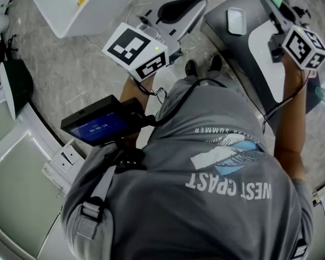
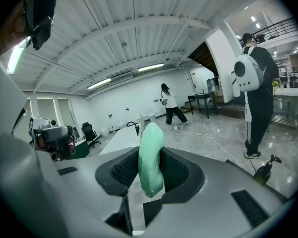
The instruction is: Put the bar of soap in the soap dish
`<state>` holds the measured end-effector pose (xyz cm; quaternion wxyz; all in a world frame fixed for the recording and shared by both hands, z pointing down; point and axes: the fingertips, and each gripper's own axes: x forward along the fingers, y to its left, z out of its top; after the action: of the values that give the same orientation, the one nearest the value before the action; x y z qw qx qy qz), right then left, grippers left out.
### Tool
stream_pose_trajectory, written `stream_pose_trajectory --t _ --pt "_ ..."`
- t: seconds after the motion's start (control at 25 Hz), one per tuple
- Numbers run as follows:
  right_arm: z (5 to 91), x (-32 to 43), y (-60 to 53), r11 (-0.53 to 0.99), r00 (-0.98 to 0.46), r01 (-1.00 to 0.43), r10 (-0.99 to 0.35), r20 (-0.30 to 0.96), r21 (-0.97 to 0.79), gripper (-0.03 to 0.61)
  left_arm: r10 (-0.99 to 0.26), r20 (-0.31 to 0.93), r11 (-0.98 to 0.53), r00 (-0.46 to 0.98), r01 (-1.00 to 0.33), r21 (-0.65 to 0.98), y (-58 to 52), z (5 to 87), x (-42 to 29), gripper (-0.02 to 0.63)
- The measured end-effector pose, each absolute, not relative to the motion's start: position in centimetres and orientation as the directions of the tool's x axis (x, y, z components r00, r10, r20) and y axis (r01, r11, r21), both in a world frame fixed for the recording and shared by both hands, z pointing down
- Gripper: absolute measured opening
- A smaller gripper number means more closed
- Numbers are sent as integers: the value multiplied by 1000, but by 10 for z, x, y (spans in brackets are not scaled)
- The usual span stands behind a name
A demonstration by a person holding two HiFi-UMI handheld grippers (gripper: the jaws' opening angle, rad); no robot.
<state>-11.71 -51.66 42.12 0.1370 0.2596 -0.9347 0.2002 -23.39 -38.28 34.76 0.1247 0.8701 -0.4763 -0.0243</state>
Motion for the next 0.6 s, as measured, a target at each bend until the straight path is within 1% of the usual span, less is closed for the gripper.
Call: stream_pose_trajectory --t 0.24,0.6 --pt "474 -126 -528 770 -786 -575 -426 447 -276 123 -843 93 -495 531 -831 253 -384 353 -239 6" --pt "556 -130 -542 758 -717 -604 -381 584 -247 123 -864 124 -443 488 -854 273 -386 360 -248 6"
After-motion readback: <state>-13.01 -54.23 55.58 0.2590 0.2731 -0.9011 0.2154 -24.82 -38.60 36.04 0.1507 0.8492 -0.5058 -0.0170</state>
